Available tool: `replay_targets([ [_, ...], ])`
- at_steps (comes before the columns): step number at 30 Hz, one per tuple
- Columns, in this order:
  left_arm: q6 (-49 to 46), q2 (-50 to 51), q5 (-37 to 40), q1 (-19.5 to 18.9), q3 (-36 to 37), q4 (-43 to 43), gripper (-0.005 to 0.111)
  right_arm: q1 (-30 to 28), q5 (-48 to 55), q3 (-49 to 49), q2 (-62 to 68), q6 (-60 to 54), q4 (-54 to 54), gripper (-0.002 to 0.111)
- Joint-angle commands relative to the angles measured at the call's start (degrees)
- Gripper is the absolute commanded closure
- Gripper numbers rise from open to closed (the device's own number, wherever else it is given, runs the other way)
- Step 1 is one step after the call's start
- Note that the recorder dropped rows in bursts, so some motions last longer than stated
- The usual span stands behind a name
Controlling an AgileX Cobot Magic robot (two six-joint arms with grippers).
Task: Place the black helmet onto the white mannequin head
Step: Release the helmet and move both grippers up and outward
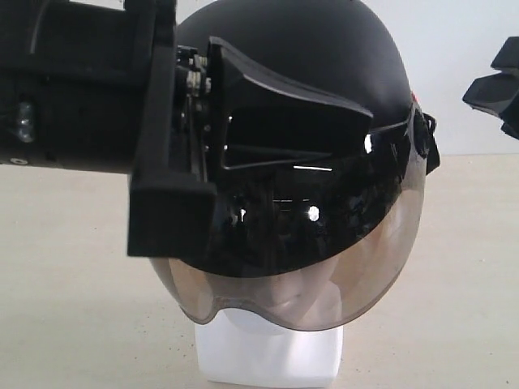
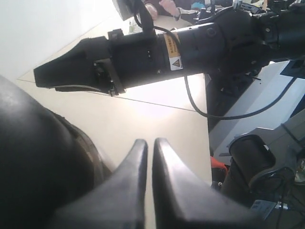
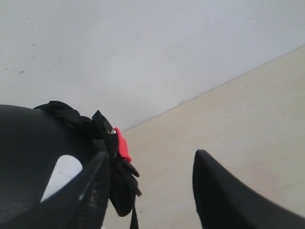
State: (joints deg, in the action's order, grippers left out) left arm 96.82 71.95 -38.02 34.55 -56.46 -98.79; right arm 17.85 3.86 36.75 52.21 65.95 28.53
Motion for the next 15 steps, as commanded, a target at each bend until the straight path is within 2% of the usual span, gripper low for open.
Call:
replay_targets([
  [1,3.72,2.07,2.29,0.0,0.47,-1.16,0.102,-0.18,-3.52,-0.07,-0.36,-0.77,0.43,0.057],
  [7,3.72,0.4,2.29,0.0,-2.61,-1.16,0.102,-0.18,-5.75,2.21,-0.36,-0.9,0.43,0.057],
  [15,3.72,-0.37,3.62,0.0,-5.16,-1.16,0.102,-0.18,-0.46,8.91,-0.36,-3.64,0.52,0.057],
])
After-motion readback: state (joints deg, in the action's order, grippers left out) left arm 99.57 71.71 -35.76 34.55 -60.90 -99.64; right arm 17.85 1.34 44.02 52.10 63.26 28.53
